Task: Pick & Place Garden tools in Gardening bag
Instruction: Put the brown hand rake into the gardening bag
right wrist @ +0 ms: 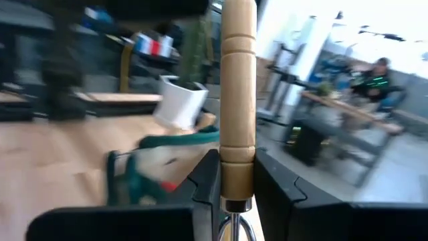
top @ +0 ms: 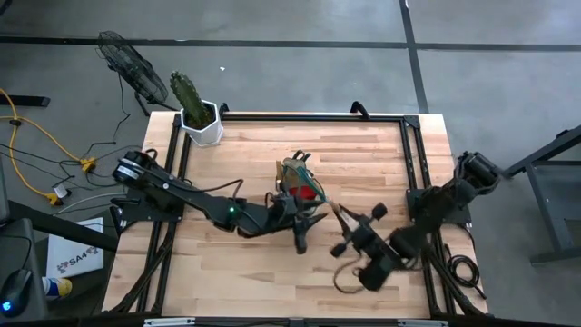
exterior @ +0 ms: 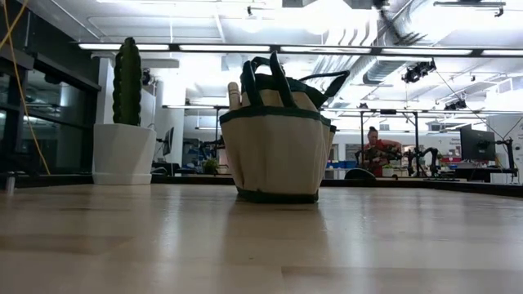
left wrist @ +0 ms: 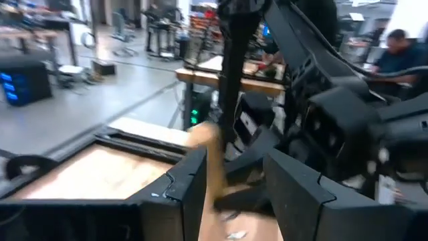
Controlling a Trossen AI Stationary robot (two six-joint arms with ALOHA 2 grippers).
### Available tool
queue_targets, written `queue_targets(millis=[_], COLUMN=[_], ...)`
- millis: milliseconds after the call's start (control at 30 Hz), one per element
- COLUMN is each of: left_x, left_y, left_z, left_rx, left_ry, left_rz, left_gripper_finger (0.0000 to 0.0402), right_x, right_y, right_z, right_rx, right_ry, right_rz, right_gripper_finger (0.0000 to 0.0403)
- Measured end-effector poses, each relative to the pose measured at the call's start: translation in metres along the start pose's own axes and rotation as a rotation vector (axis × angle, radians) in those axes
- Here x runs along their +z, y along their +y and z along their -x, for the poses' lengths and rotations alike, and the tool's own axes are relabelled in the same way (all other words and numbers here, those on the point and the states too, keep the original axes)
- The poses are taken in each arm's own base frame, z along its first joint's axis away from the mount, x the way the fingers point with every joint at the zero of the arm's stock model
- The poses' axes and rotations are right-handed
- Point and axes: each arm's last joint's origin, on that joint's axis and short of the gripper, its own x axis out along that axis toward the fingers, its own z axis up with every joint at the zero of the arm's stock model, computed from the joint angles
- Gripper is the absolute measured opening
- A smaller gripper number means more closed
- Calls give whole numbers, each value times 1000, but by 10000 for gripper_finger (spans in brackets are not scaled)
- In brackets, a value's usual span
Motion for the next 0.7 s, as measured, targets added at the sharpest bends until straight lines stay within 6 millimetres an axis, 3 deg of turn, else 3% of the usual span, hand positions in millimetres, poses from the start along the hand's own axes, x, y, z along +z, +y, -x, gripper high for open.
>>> queue_targets(millis=[267,400,700], left_x=[12,11,10], left_y=[-4,0,1], left_z=[-9,-9,-8], left_rx=[197,318,351], left_ry=[-48,-53,-61], left_rz=[-36,-38,24], left_gripper_finger=[143,143,143], right_x=[2,1,0], right_y=[-3,-5,-7], right_z=[-47,-54,-64], right_rx=[-147,-168,-197], right_ry=[46,54,67], right_rz=[109,118,147], right_gripper_finger=[51,51,51])
